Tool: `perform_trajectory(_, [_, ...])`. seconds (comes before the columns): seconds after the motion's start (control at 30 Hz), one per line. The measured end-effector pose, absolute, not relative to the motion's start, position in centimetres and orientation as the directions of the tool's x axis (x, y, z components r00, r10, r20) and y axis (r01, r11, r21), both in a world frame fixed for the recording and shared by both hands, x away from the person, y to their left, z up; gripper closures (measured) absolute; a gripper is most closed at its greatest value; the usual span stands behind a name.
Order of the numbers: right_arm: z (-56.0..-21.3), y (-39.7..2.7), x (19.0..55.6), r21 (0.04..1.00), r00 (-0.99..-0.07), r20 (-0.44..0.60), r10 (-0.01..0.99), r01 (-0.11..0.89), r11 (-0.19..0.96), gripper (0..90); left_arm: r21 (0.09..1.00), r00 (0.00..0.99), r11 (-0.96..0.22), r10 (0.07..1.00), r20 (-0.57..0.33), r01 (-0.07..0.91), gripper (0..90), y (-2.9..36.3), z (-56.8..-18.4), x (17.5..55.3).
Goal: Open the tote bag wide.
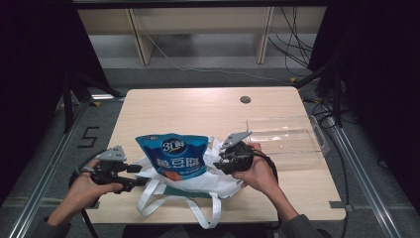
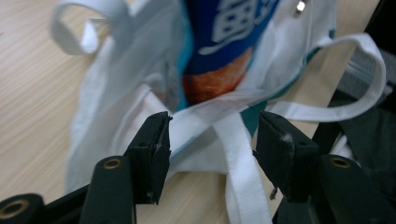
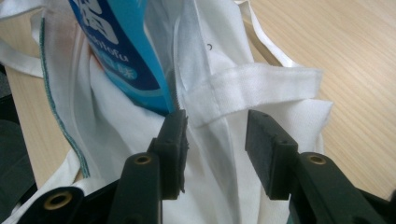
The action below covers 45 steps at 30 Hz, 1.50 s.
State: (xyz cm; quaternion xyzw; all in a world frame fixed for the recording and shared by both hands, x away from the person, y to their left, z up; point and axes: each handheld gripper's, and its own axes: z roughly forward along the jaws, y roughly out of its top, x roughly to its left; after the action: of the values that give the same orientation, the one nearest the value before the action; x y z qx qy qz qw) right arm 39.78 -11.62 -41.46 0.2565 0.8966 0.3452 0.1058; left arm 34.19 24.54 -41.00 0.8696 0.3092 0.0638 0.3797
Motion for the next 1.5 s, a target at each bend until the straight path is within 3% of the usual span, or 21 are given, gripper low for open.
perform_trajectory(0.13, [-41.8,-11.2,40.3,0.669,-0.84,0.016,0.543,0.412,0.619,56.3,0.665,0.832,-0.595,0.55,-0.072,0.451,39.5,23.4,-42.1,34.6])
perform_trajectory(0.2, [-41.8,-11.0,40.5,0.643,-0.839,0.024,0.543,0.429,0.634,55.1,0.652,0.879,-0.664,0.476,-0.008,0.366,37.3,22.1,-43.4,34.9])
perform_trajectory(0.27, [-42.1,-10.9,41.3,0.66,-0.853,0.021,0.521,0.403,0.634,56.3,0.639,0.886,-0.687,0.463,0.019,0.346,37.8,21.9,-43.7,35.2])
perform_trajectory(0.33, [-42.0,-10.7,41.5,0.65,-0.853,0.036,0.52,0.415,0.636,59.0,0.631,0.89,-0.699,0.455,0.028,0.338,46.6,21.6,-44.3,35.3])
perform_trajectory(0.37, [-42.2,-10.5,41.8,0.656,-0.862,0.023,0.507,0.396,0.643,64.3,0.621,0.9,-0.718,0.434,0.047,0.314,46.6,21.5,-44.5,35.6])
perform_trajectory(0.4, [-42.4,-10.0,42.5,0.637,-0.874,0.003,0.486,0.376,0.673,75.2,0.641,0.894,-0.69,0.449,0.015,0.336,57.9,21.2,-45.1,35.5])
perform_trajectory(0.47, [-42.6,-9.9,42.8,0.629,-0.881,0.001,0.474,0.369,0.685,79.5,0.598,0.904,-0.734,0.425,0.036,0.321,62.9,21.6,-45.5,35.9])
perform_trajectory(0.5, [-42.7,-9.8,43.1,0.62,-0.86,0.007,0.51,0.404,0.673,82.6,0.613,0.894,-0.708,0.447,0.005,0.351,67.6,21.5,-45.9,35.8])
perform_trajectory(0.53, [-43.3,-9.8,44.0,0.62,-0.842,0.023,0.539,0.435,0.653,84.8,0.567,0.908,-0.754,0.419,0.026,0.332,74.6,21.6,-46.2,35.7])
perform_trajectory(0.63, [-43.8,-9.9,44.7,0.622,-0.826,0.041,0.563,0.462,0.632,85.6,0.579,0.908,-0.747,0.417,0.027,0.326,77.9,21.2,-46.8,35.5])
perform_trajectory(0.7, [-44.3,-9.9,45.5,0.606,-0.795,0.037,0.605,0.499,0.619,85.8,0.536,0.922,-0.788,0.385,0.046,0.303,81.6,20.9,-47.3,35.4])
perform_trajectory(0.87, [-47.6,-9.2,46.6,0.543,-0.772,0.017,0.636,0.541,0.642,86.1,0.526,0.915,-0.787,0.401,0.037,0.323,83.0,20.4,-48.3,35.1])
perform_trajectory(1.0, [-47.8,-9.2,46.9,0.532,-0.775,0.017,0.631,0.542,0.651,86.1,0.522,0.915,-0.786,0.402,0.025,0.331,83.0,20.5,-48.5,35.2])
perform_trajectory(1.1, [-47.9,-9.3,46.9,0.542,-0.771,0.032,0.636,0.548,0.637,86.0,0.519,0.901,-0.769,0.433,-0.005,0.372,81.7,20.7,-48.4,35.1])
perform_trajectory(1.13, [-47.8,-9.3,46.8,0.541,-0.77,0.025,0.638,0.547,0.639,84.8,0.527,0.895,-0.756,0.445,-0.02,0.388,75.9,20.7,-48.3,35.1])
perform_trajectory(1.17, [-47.8,-9.3,46.8,0.541,-0.77,0.025,0.638,0.547,0.639,84.8,0.524,0.898,-0.759,0.439,-0.027,0.387,75.9,20.9,-48.0,35.2])
perform_trajectory(1.2, [-47.4,-9.5,46.7,0.558,-0.754,0.026,0.657,0.556,0.616,78.4,0.578,0.872,-0.69,0.482,-0.08,0.435,64.1,21.0,-47.6,34.6])
perform_trajectory(1.23, [-47.2,-9.7,46.6,0.577,-0.747,0.031,0.664,0.556,0.598,74.2,0.58,0.877,-0.694,0.474,-0.08,0.427,56.6,21.2,-47.1,34.5])
perform_trajectory(1.33, [-45.1,-11.1,45.8,0.652,-0.732,0.076,0.677,0.55,0.522,67.2,0.603,0.881,-0.68,0.466,-0.084,0.418,44.3,21.8,-46.1,33.9])
perform_trajectory(1.47, [-42.9,-12.0,44.1,0.669,-0.734,0.094,0.673,0.547,0.503,64.6,0.665,0.847,-0.595,0.52,-0.108,0.45,39.2,23.5,-43.6,33.6])
perform_trajectory(1.5, [-42.6,-12.2,43.6,0.702,-0.75,0.07,0.658,0.506,0.502,64.3,0.676,0.835,-0.577,0.54,-0.104,0.457,39.3,24.0,-43.0,33.6])
